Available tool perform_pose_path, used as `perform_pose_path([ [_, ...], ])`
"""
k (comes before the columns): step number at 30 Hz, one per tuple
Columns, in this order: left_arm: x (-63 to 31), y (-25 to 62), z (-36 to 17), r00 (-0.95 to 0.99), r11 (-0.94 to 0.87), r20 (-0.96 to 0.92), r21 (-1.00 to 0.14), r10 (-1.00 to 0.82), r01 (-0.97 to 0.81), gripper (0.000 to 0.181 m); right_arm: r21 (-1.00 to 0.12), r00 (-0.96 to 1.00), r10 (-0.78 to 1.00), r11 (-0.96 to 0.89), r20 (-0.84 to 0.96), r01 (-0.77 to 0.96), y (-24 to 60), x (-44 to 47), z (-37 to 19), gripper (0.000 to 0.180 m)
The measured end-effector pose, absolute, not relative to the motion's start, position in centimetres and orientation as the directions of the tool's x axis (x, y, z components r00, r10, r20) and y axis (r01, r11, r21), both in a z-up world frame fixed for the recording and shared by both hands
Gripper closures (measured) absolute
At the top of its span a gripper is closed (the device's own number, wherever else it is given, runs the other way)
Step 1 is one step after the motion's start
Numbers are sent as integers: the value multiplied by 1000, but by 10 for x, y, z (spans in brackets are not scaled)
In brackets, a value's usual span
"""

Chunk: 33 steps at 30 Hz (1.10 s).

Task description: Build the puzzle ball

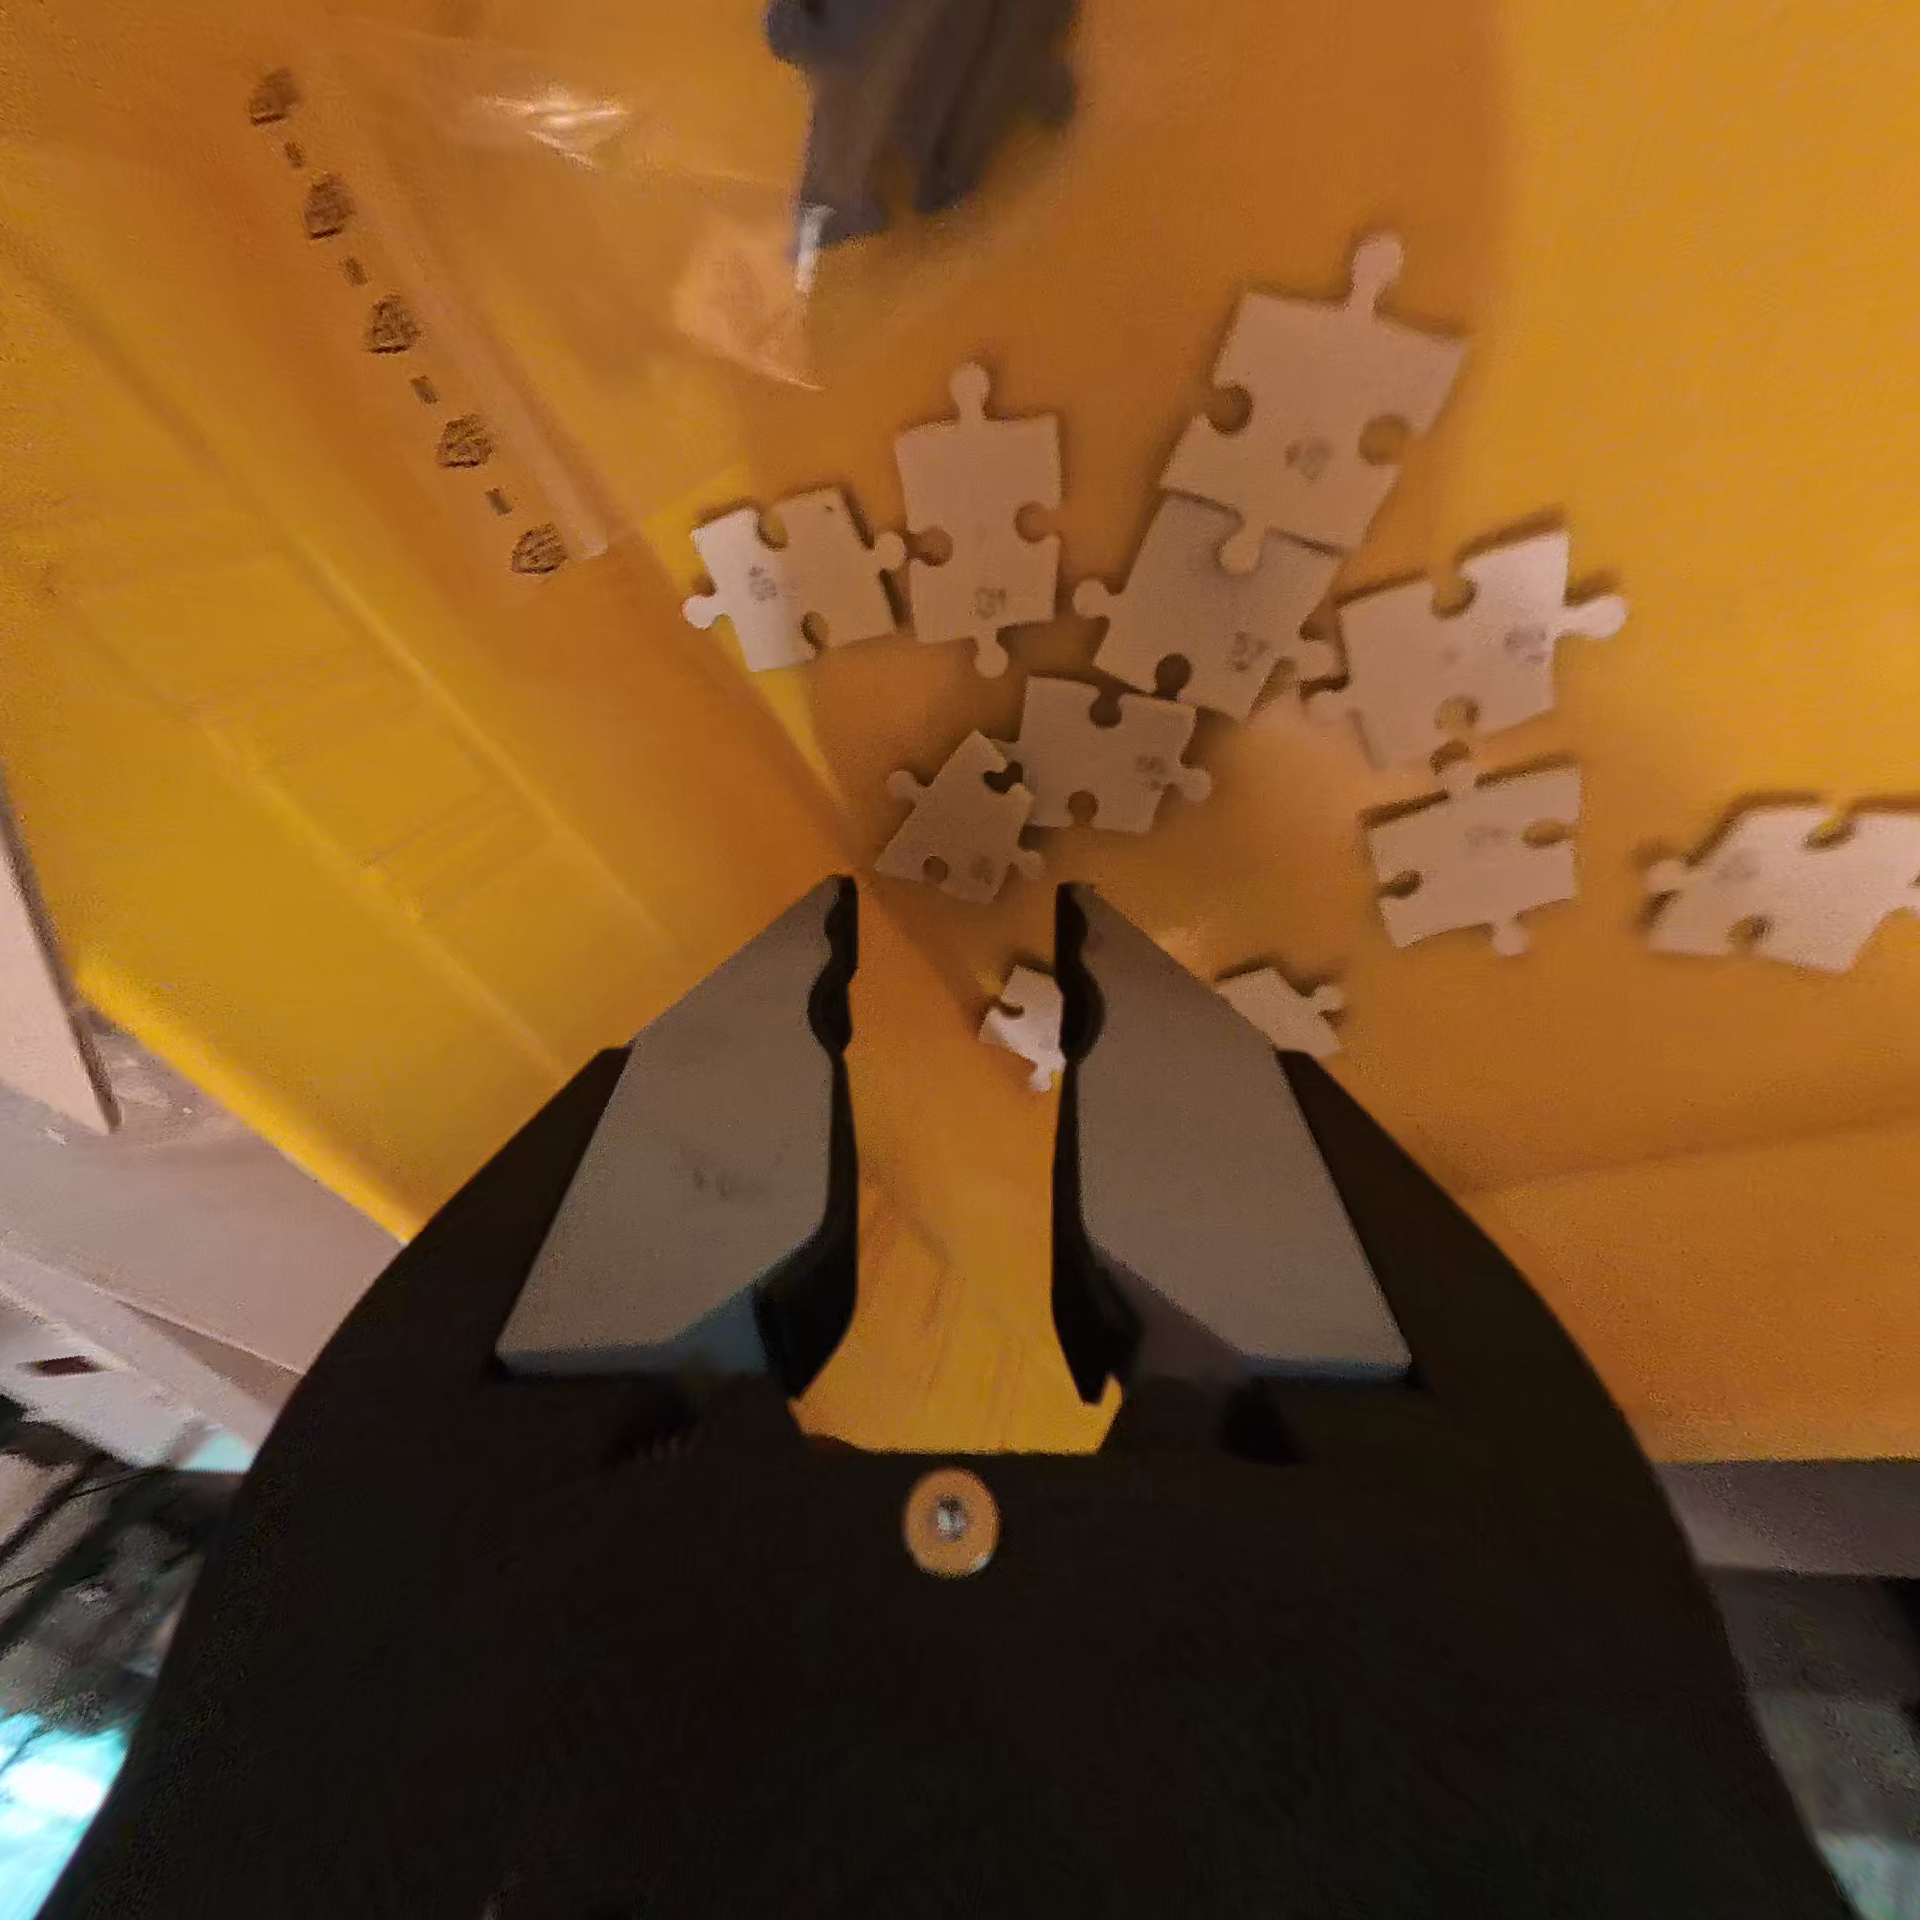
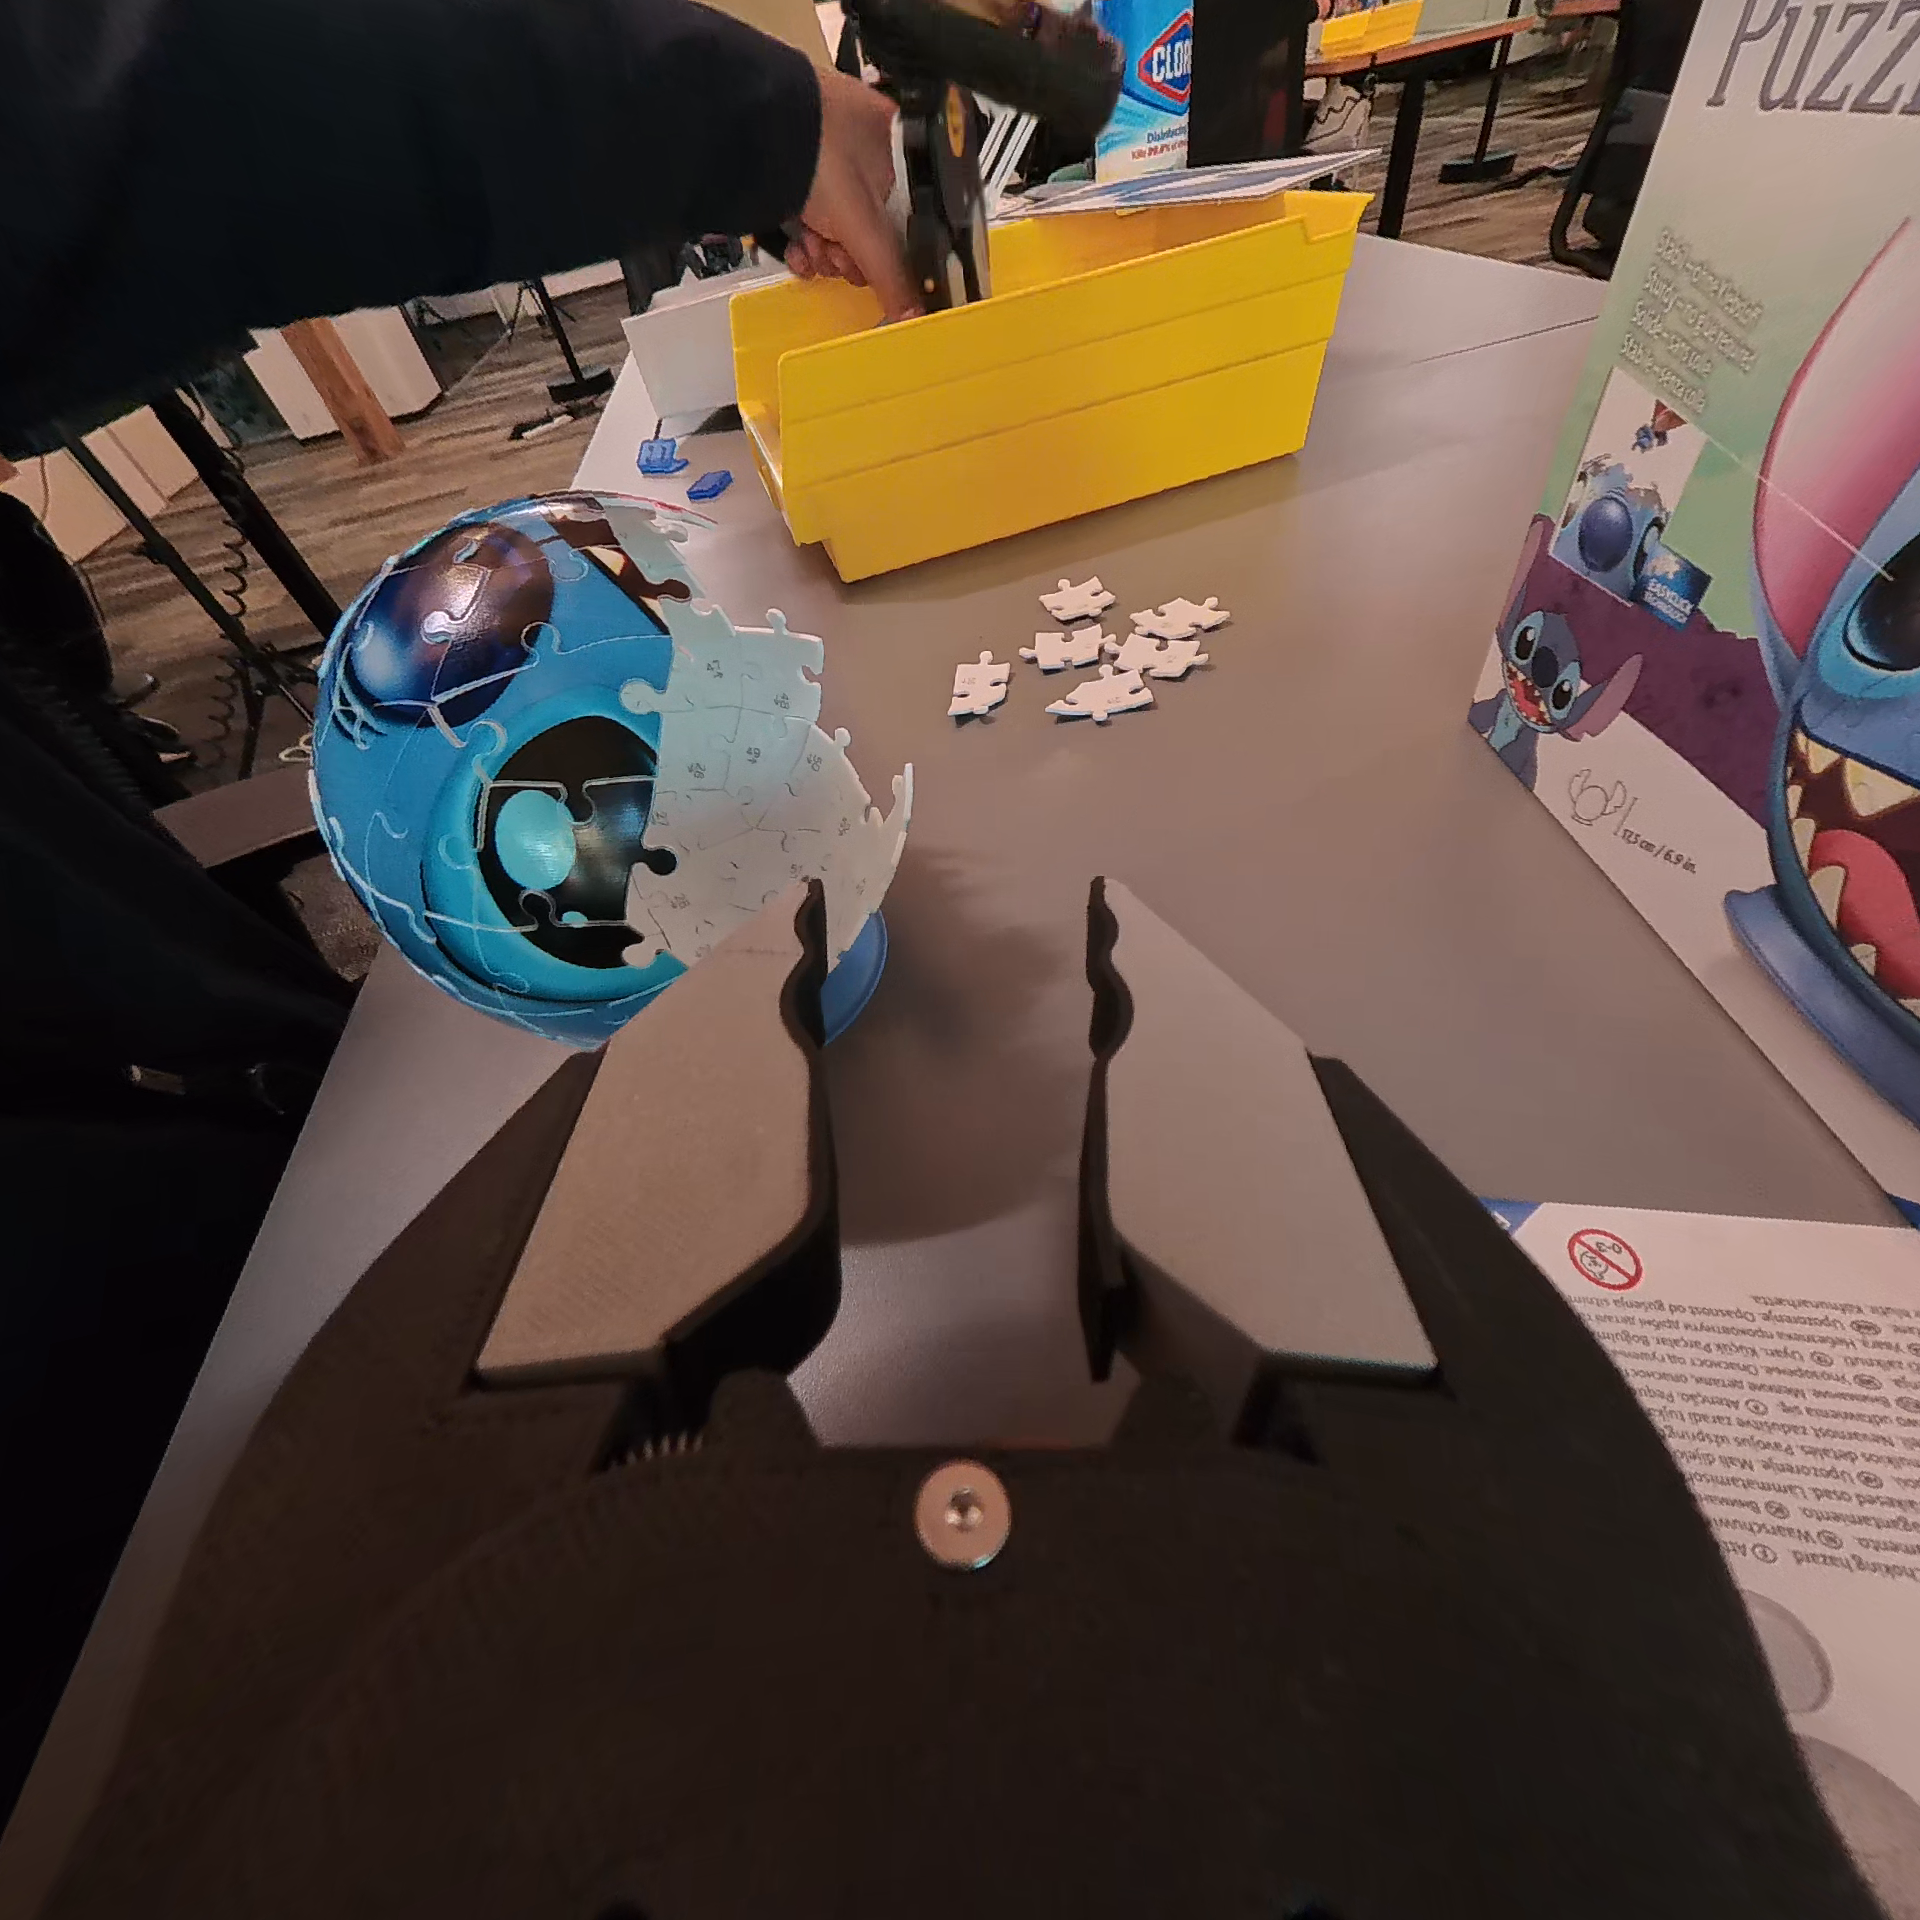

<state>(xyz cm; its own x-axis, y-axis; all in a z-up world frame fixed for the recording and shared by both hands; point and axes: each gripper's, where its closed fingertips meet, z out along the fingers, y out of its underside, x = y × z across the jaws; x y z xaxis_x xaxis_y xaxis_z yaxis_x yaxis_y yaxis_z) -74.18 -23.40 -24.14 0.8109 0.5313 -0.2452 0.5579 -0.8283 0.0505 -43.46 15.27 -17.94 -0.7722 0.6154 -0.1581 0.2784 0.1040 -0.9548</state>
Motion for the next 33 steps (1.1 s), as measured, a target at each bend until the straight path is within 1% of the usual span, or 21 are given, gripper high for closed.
perform_pose_path([
  [1, -740, -235, -244, 835, -845, -241, 91, 495, 527, 144, -955, -772, 615, 101, -160, 279, 153, -435, -179, 133],
  [2, -739, -234, -247, 851, -854, -226, 116, 474, 507, 141, -955, -772, 614, 97, -163, 280, 153, -435, -179, 133],
  [3, -740, -233, -248, 861, -859, -210, 130, 464, 495, 142, -955, -772, 613, 94, -167, 281, 153, -435, -179, 133],
  [5, -747, -229, -249, 860, -859, -194, 120, 472, 498, 141, -955, -773, 610, 85, -176, 284, 154, -435, -178, 133],
  [7, -745, -226, -251, 873, -863, -123, 136, 472, 486, 147, -955, -775, 604, 76, -184, 287, 154, -434, -177, 133],
  [10, -743, -226, -254, 874, -861, -14, 165, 485, 480, 150, -954, -780, 596, 73, -192, 290, 154, -434, -177, 133],
  [12, -747, -227, -254, 869, -855, -14, 171, 495, 490, 158, -955, -783, 594, 78, -185, 285, 153, -433, -177, 133],
  [16, -746, -227, -254, 885, -872, -61, 152, 461, 465, 162, -955, -791, 589, 102, -167, 277, 151, -431, -178, 134],
  [17, -745, -225, -252, 892, -882, -79, 132, 446, 452, 171, -955, -792, 588, 105, -165, 277, 150, -431, -179, 134],
  [19, -751, -221, -244, 890, -899, -181, 60, 418, 434, 179, -954, -793, 586, 107, -167, 280, 150, -431, -179, 134],
  [21, -754, -216, -235, 879, -914, -264, -25, 397, 406, 181, -954, -790, 589, 100, -172, 282, 151, -432, -179, 134],
  [23, -747, -209, -224, 886, -939, -314, -96, 342, 329, 181, -954, -783, 596, 93, -175, 284, 152, -433, -178, 135],
  [25, -745, -205, -206, 865, -945, -383, -169, 324, 279, 181, -955, -775, 608, 92, -172, 283, 156, -436, -178, 135],
  [26, -745, -201, -190, 846, -939, -418, -232, 331, 252, 181, -954, -770, 616, 98, -164, 282, 158, -437, -178, 136],
  [28, -742, -183, -148, 802, -900, -475, -402, 362, 168, 181, -954, -763, 631, 121, -138, 273, 162, -439, -175, 137],
  [30, -721, -148, -93, 773, -818, -532, -574, 346, -29, 181, -944, -758, 640, 157, -125, 289, 166, -439, -172, 136],
  [31, -699, -125, -66, 769, -762, -566, -626, 298, -165, 181, -940, -755, 643, 162, -130, 300, 167, -439, -168, 135],
  [32, -668, -101, -43, 749, -694, -626, -639, 219, -331, 181, -934, -755, 640, 164, -143, 316, 166, -438, -161, 135],
  [33, -636, -79, -24, 680, -634, -719, -593, 140, -497, 181, -925, -752, 639, 167, -162, 341, 164, -437, -153, 134],
])
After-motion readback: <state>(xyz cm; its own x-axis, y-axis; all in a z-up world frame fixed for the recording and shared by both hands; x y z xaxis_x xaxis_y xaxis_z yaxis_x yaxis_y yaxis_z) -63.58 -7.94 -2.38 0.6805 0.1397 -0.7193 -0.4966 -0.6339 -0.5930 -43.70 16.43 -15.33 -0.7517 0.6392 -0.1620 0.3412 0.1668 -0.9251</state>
